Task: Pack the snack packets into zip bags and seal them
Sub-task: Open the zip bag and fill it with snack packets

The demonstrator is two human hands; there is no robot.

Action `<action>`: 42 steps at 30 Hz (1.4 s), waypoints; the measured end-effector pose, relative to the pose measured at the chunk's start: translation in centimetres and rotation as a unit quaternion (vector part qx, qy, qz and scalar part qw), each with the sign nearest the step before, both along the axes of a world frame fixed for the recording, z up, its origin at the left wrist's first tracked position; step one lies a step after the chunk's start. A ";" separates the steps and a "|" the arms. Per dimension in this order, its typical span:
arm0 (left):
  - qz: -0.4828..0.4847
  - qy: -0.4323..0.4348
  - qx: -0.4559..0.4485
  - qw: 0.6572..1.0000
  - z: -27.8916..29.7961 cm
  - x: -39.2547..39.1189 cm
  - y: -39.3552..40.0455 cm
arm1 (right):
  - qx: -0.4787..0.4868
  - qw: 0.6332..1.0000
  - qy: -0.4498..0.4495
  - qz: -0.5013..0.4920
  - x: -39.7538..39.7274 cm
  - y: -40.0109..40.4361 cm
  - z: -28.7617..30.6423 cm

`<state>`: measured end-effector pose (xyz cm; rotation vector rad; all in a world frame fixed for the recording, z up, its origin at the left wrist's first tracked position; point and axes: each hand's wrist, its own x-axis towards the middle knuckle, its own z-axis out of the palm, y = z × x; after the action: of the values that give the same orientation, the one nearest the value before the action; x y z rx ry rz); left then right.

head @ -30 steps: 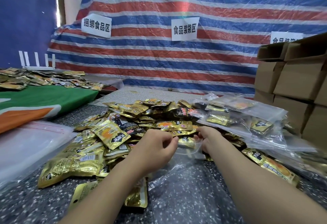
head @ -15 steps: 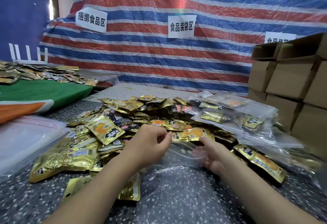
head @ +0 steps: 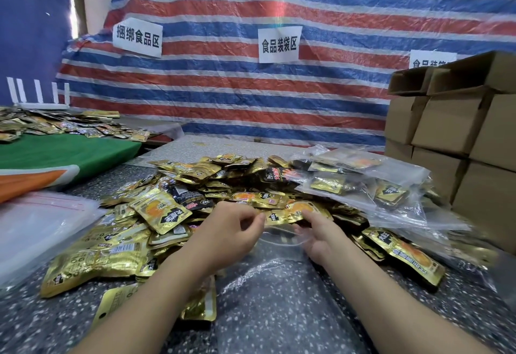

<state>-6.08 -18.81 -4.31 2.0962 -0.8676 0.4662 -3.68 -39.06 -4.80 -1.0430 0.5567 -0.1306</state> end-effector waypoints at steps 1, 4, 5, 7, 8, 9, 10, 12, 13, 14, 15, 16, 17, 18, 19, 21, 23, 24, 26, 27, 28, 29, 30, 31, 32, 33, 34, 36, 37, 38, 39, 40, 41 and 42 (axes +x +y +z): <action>0.001 0.002 0.002 1.000 0.0 0.0 0.0 | -0.002 1.000 0.007 -0.004 0.0 0.0 0.2; 0.002 0.003 0.001 1.000 0.1 0.0 0.1 | 0.001 1.000 0.011 0.005 -0.6 -0.1 0.5; 0.002 0.005 0.001 1.000 0.1 0.0 0.1 | 0.012 1.000 0.004 0.014 -1.1 -0.1 0.7; 0.001 0.009 0.003 1.000 0.1 -0.1 0.1 | 0.034 0.999 -0.017 0.034 -2.5 -0.4 0.7; 0.001 0.011 0.002 1.000 0.1 -0.1 0.1 | 0.039 0.998 -0.030 0.041 -3.2 -0.6 0.7; 0.000 0.011 0.001 1.000 0.1 -0.1 0.1 | 0.039 0.997 -0.046 0.048 -3.9 -0.9 0.7; 0.000 0.010 0.001 1.000 0.1 -0.2 0.1 | 0.036 0.996 -0.064 0.056 -4.5 -1.1 0.9; -0.003 0.011 0.002 1.000 0.1 -0.3 0.0 | 0.028 0.992 -0.097 0.068 -5.7 -1.6 1.4; -0.004 0.010 0.003 1.000 0.2 -0.3 0.0 | 0.021 0.991 -0.112 0.074 -6.2 -1.8 1.7; -0.004 0.007 0.003 1.000 0.2 -0.4 -0.1 | 0.010 0.989 -0.126 0.080 -6.6 -1.9 2.1; -0.004 0.004 0.002 1.000 0.2 -0.4 -0.1 | -0.003 0.986 -0.139 0.087 -7.1 -2.0 2.4; -0.007 0.002 -0.001 1.000 0.3 -0.5 -0.1 | -0.015 0.984 -0.151 0.093 -7.5 -2.1 2.7; -0.011 0.002 -0.004 1.000 0.3 -0.6 -0.1 | -0.024 0.982 -0.160 0.098 -7.9 -2.1 2.9; -0.014 0.002 -0.006 1.000 0.4 -0.7 -0.1 | -0.034 0.980 -0.167 0.101 -8.2 -2.1 3.0; -0.015 0.003 -0.006 1.000 0.4 -0.8 -0.1 | -0.047 0.978 -0.174 0.101 -8.5 -2.2 3.2; -0.014 0.009 -0.009 1.000 0.5 -0.9 -0.1 | -0.061 0.976 -0.185 0.095 -8.8 -2.4 3.5; -0.016 0.022 -0.016 1.000 0.5 -1.0 -0.2 | -0.057 0.974 -0.198 0.095 -8.9 -2.7 3.9; -0.017 0.024 -0.019 0.999 0.5 -1.0 -0.2 | -0.059 0.972 -0.208 0.095 -8.9 -2.7 4.1; -0.020 0.025 -0.026 0.999 0.5 -1.0 -0.3 | -0.089 0.964 -0.235 0.089 -8.9 -2.8 4.3; -0.023 0.025 -0.030 0.999 0.6 -1.1 -0.4 | -0.114 0.958 -0.249 0.086 -9.0 -2.7 4.3; -0.025 0.020 -0.034 0.999 0.6 -1.1 -0.4 | -0.135 0.952 -0.263 0.083 -9.0 -2.6 4.3; -0.024 0.014 -0.036 0.999 0.6 -1.1 -0.5 | -0.149 0.946 -0.275 0.081 -9.0 -2.5 4.2; -0.024 0.009 -0.039 0.999 0.7 -1.2 -0.5 | -0.156 0.943 -0.283 0.080 -9.1 -2.4 4.2; -0.024 0.007 -0.044 0.999 0.7 -1.3 -0.6 | -0.159 0.941 -0.288 0.079 -9.1 -2.4 4.2; -0.025 0.008 -0.050 0.998 0.7 -1.4 -0.6 | -0.161 0.940 -0.291 0.077 -9.1 -2.3 4.2; -0.026 0.008 -0.055 0.998 0.8 -1.4 -0.7 | -0.164 0.938 -0.294 0.077 -9.2 -2.3 4.2; -0.027 0.007 -0.059 0.998 0.8 -1.4 -0.7 | -0.169 0.937 -0.297 0.075 -9.2 -2.4 4.2; -0.029 0.004 -0.061 0.998 0.8 -1.5 -0.9 | -0.195 0.929 -0.306 0.066 -9.4 -2.5 4.1; -0.029 0.003 -0.061 0.998 0.7 -1.5 -0.9 | -0.223 0.923 -0.308 0.063 -9.5 -2.5 4.1; -0.029 0.001 -0.062 0.998 0.7 -1.5 -0.9 | -0.260 0.913 -0.307 0.065 -9.5 -2.5 4.0; -0.030 0.000 -0.064 0.998 0.7 -1.6 -1.0 | -0.295 0.903 -0.305 0.071 -9.6 -2.5 3.9; -0.031 0.002 -0.067 0.997 0.7 -1.6 -1.0 | -0.322 0.893 -0.304 0.082 -9.7 -2.4 3.9; -0.032 0.005 -0.071 0.997 0.7 -1.6 -1.1 | -0.338 0.886 -0.304 0.096 -9.7 -2.4 3.8; -0.033 0.005 -0.077 0.996 0.8 -1.7 -1.1 | -0.348 0.879 -0.307 0.113 -9.8 -2.5 3.8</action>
<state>-7.77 -19.88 -3.55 1.9225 -0.8644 0.4726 -13.43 -41.58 -1.02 -1.6645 -0.2285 -0.4620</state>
